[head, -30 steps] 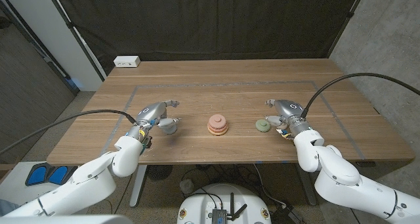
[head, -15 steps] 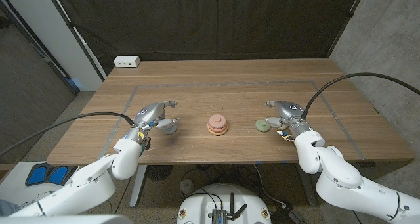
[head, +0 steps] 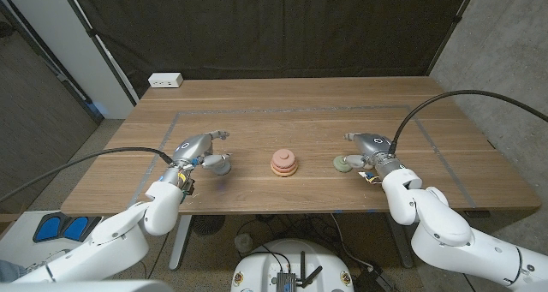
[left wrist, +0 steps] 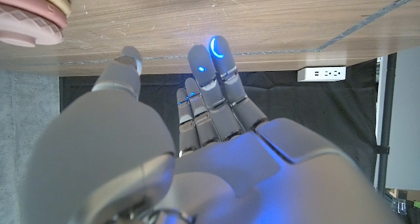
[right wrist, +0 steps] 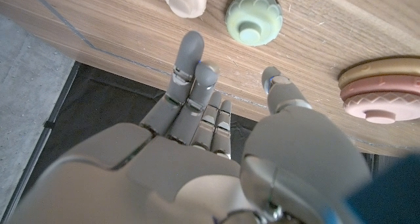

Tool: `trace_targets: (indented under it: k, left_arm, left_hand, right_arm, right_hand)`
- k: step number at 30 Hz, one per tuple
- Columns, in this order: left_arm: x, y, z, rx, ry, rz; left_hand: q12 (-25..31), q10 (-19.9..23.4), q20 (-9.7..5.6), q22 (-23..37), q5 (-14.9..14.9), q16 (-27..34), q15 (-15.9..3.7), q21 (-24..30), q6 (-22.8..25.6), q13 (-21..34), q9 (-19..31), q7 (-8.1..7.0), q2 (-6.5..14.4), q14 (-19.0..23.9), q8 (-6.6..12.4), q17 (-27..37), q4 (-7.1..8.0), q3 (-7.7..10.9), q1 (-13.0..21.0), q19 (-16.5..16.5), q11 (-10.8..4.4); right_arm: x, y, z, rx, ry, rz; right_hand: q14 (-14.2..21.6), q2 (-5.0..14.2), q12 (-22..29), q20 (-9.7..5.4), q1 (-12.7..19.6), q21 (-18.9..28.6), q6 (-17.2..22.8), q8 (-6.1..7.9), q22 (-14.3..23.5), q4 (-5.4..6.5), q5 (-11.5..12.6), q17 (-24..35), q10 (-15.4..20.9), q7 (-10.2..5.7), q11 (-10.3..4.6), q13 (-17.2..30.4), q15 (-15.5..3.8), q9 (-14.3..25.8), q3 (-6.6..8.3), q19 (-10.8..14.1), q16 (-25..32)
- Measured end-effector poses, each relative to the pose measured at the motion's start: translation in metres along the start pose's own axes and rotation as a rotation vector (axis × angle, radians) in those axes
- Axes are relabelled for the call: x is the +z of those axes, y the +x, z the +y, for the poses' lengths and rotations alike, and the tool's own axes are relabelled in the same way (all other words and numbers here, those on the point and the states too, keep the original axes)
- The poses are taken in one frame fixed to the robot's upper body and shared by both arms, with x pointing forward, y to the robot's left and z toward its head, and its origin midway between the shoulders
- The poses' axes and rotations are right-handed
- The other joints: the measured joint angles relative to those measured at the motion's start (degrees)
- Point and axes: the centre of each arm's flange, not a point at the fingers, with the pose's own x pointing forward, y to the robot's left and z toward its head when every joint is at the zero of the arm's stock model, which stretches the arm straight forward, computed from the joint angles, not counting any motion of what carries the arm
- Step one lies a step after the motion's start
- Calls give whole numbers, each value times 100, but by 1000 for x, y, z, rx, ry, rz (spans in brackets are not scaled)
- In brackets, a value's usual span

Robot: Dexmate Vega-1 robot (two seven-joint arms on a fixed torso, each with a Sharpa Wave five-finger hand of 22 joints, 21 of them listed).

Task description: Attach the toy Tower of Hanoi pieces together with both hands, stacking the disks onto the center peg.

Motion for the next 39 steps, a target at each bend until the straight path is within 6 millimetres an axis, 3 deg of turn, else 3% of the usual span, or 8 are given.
trace_targets:
  k: [9,39]
  left_arm:
    - [-2,-1,5,11,4,-6]
    - [-6,-3,10,21,2,-26]
  left_hand:
    - [0,0,0,0,0,0,0,0,23,0,0,-23,23,0,0,29,8,7,-23,0,1]
    - [0,124,0,0,0,0,0,0,134,13,1,-34,22,0,0,28,-1,47,-23,0,-57]
  right_arm:
    - [9,2,-1,32,-31,5]
    - [18,16,10,140,-74,65]
  right_hand:
    - [-19,-125,25,30,126,0,-72,0,0,9,-62,-55,-30,-10,-31,-26,-1,0,-56,-29,0]
    - [-79,-125,68,60,126,0,-143,29,1,34,-203,-127,-50,62,-52,-142,19,-53,-222,-59,-39]
